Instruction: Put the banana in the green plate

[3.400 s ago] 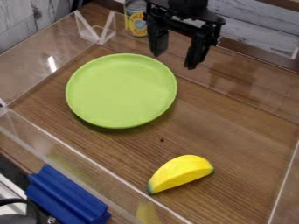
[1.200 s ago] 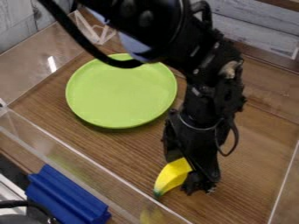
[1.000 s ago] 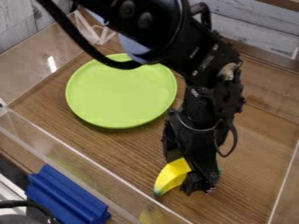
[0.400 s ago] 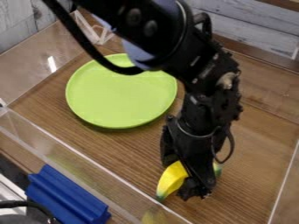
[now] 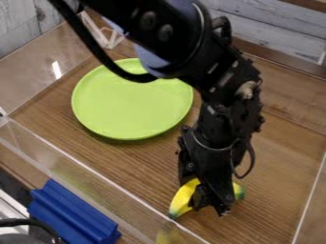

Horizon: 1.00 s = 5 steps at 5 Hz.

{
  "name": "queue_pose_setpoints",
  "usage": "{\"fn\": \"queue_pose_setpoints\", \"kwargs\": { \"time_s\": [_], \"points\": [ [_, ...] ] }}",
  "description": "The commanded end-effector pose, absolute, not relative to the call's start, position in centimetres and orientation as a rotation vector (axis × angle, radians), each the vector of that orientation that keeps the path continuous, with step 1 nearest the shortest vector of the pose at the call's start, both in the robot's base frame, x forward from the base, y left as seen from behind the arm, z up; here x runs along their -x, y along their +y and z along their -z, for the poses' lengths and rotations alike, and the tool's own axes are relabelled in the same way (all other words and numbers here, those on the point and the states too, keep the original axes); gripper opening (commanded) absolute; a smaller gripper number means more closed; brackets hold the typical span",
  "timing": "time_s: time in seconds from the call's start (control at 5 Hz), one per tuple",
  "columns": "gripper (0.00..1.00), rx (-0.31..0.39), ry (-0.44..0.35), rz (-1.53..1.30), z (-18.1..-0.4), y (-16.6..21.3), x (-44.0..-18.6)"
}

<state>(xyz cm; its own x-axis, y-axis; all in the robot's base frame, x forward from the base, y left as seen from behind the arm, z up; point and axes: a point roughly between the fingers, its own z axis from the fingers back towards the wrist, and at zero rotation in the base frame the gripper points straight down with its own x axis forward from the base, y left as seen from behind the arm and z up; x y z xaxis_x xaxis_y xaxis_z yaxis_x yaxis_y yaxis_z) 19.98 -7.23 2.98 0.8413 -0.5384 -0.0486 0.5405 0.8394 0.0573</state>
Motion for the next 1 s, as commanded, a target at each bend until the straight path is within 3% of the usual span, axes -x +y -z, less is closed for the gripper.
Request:
{"fn": "queue_pose_setpoints", "kwargs": {
  "time_s": [0.0,0.8],
  "points": [
    [0.00,-0.076,-0.001,0.559,-4.2,-7.1,-20.6],
    [0.00,-0.089,0.022,0.520,-5.6,-6.7,-20.5]
  ]
}}
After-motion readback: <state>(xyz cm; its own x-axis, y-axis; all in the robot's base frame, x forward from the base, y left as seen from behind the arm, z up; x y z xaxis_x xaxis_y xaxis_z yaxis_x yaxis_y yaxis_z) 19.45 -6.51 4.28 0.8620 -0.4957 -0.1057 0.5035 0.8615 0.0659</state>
